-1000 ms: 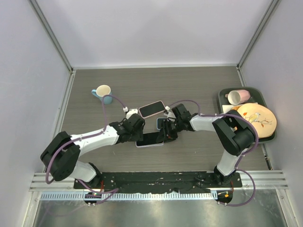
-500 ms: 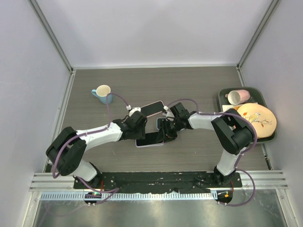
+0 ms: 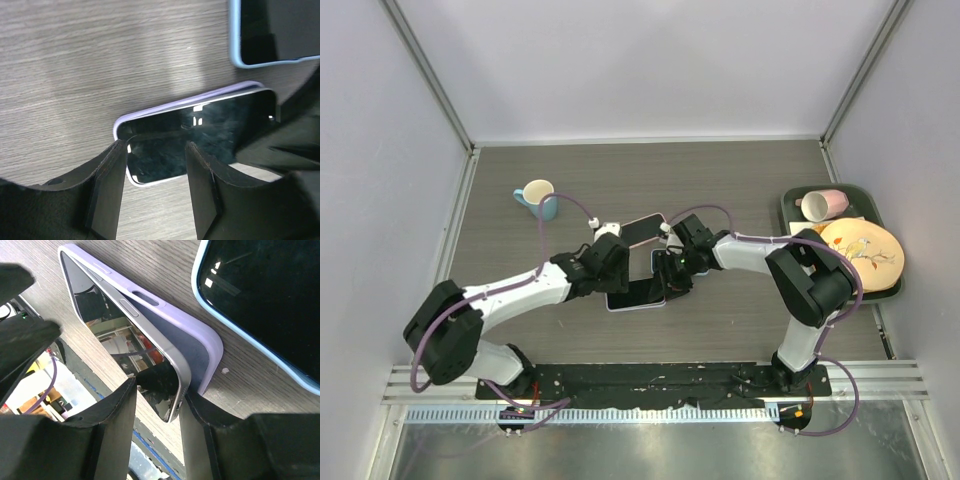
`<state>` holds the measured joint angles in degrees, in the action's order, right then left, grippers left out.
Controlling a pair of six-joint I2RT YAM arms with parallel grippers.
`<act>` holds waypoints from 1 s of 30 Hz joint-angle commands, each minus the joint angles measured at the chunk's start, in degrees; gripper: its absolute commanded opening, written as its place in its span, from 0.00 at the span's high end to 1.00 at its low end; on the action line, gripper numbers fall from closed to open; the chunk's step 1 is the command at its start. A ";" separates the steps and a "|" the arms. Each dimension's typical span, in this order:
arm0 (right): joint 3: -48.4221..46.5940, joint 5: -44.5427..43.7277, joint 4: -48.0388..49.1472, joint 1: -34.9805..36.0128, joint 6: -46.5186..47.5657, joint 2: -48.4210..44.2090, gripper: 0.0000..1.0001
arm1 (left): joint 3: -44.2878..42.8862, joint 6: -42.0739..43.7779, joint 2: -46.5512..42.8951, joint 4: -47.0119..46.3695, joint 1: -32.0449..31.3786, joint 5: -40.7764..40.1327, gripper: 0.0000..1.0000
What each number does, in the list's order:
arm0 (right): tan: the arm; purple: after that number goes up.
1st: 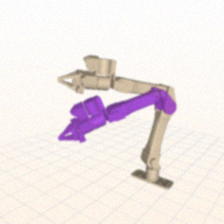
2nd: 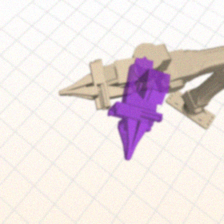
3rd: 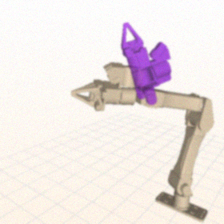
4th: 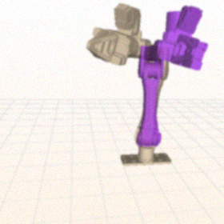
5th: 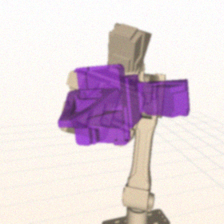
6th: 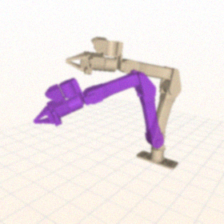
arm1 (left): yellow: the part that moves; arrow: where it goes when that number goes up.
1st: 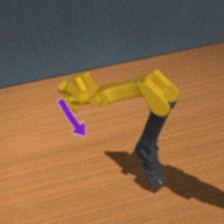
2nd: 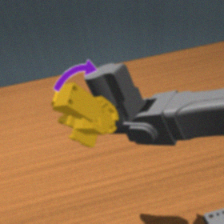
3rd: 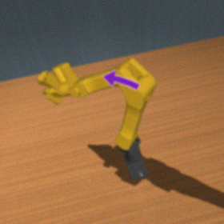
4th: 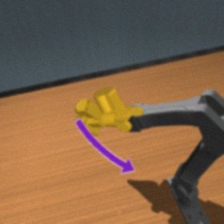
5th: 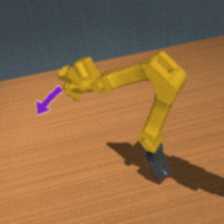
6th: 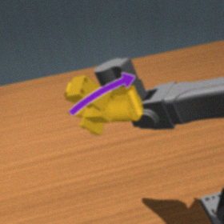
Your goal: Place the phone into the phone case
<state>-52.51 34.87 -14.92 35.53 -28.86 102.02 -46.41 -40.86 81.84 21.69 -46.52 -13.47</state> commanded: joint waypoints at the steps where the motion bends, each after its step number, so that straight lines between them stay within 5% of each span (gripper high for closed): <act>1: 0.04 -17.73 -0.72 2.00 6.71 2.58 0.57 | -2.54 1.40 -6.07 -1.21 -1.46 0.55 0.47; 6: -1.27 -20.37 -3.00 2.44 6.71 1.69 0.56 | -2.80 -0.09 -4.86 -2.45 -1.82 2.05 0.50; 18: -3.21 -24.84 -6.96 3.84 6.71 -0.24 0.50 | -1.66 -2.29 5.69 -7.19 -1.91 7.06 0.76; 30: -7.95 -37.86 -13.99 9.03 7.24 -1.03 0.46 | -1.31 -2.82 6.75 -4.99 -1.91 5.30 0.81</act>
<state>-59.16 15.42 -25.52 43.33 -26.81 100.01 -47.75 -43.16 87.22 16.19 -48.31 -7.44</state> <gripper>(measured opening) 0.546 0.192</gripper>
